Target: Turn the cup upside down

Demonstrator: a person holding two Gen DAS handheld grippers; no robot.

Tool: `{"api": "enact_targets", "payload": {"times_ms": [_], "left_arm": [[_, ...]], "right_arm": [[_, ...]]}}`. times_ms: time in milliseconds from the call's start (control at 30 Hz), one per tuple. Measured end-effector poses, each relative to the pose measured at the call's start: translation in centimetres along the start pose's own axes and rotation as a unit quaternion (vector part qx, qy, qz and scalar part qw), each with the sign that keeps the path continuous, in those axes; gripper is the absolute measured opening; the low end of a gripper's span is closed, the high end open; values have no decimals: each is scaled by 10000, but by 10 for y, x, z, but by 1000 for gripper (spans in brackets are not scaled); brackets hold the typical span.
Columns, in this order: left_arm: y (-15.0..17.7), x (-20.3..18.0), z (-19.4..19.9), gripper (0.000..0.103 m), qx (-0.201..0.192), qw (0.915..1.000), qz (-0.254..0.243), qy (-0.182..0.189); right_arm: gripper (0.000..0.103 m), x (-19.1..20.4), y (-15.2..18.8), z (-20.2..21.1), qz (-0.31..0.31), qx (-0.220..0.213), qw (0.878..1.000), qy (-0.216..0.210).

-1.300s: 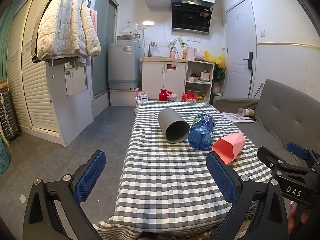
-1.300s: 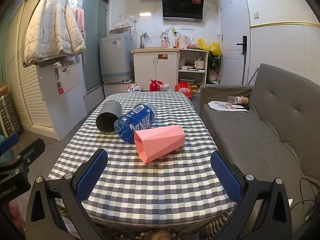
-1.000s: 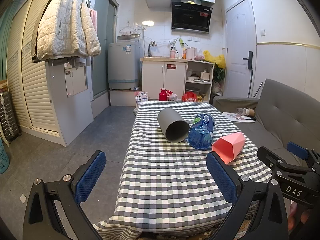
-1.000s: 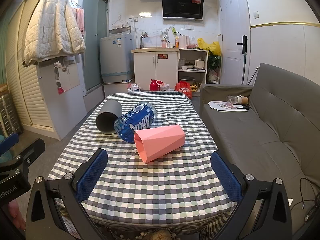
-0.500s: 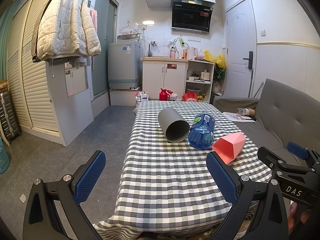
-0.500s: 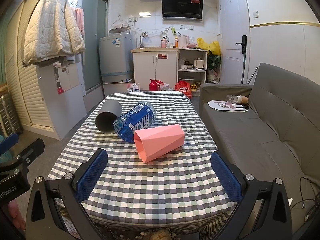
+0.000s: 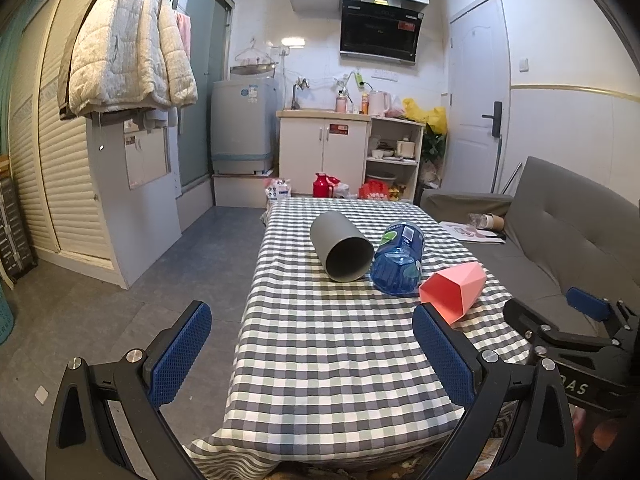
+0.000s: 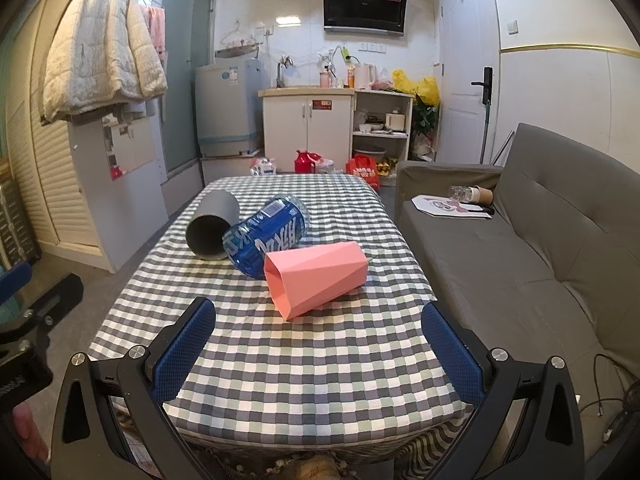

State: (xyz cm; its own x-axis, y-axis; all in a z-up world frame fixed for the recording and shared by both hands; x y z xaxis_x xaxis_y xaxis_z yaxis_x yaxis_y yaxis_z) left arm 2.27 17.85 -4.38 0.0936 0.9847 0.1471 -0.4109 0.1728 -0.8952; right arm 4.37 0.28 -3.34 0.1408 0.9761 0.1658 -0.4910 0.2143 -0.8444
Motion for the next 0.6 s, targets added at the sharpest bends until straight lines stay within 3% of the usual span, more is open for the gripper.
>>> {"api": "enact_targets", "payload": {"times_ms": [333,433,600], "left_arm": [[-18,9,-21,103,371,9993,37,-8],[-26,10,-33,103,418,9991,-37,-8],[-43,10,-61,103,688,9975,-66,174]], "right_arm": [[103,-8,-15,-17,-218,493,9978,376],[103,-21,-29,-28,-558,796,9931,659],[103,-37,-58,-52,-1242,1266,9816,704]]}}
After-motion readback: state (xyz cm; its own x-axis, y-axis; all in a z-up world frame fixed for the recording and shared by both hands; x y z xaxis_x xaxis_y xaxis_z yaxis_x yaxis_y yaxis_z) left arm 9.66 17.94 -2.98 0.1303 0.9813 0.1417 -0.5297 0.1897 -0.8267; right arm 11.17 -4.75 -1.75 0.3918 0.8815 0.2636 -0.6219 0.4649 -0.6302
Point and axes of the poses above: each gripper's, at about its wrist camera, not at the fingertips, and z roughly against the way its jaws point, x to its left, y to its underside, the point moved 4 cm from there along -z, roughly the way its jaws point, and after that the axes turned 13 degrees about -z, right-handed, at the moved point
